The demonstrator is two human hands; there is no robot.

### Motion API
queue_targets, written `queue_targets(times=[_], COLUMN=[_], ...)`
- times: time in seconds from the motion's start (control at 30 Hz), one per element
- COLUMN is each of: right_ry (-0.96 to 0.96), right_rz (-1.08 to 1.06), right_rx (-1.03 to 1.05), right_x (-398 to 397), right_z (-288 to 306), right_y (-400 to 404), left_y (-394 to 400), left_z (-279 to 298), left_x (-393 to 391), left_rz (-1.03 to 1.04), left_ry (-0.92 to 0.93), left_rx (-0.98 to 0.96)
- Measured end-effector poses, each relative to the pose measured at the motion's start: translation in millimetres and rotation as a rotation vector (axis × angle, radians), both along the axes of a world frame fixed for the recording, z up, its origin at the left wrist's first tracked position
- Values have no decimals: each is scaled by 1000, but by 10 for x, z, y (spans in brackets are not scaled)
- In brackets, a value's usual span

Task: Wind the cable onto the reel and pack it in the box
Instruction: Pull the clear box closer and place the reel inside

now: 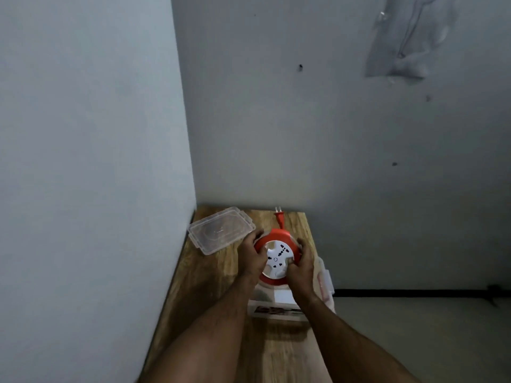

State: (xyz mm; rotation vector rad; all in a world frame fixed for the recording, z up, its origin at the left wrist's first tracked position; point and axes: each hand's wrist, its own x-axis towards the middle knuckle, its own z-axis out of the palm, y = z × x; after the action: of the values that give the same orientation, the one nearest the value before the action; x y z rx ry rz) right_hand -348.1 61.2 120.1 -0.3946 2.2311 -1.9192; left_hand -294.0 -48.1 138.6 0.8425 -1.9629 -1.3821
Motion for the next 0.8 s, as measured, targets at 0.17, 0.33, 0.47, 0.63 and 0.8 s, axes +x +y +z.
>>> queue_targets(times=[0.17,0.33,0.47,0.63,0.8], right_ry=[-30,-197,-313,-338,-197], right_rz=[-33,25,53,51,84], right_rx=[185,512,669,699,362], right_x=[29,-71,-120,-187,-207], right_z=[-246,-325,-357,-348,-345], right_y=[179,131,62,48,125], left_y=[92,78,69,64,28], left_z=[-246,-465,-561,-570,-571], left_x=[-56,2,3,-26,-35], left_rz=[-122,-193,-225,-260,-311], left_ry=[-94,-174,-224,-268,-286], left_rx=[-11,-36,-53,-62,-145])
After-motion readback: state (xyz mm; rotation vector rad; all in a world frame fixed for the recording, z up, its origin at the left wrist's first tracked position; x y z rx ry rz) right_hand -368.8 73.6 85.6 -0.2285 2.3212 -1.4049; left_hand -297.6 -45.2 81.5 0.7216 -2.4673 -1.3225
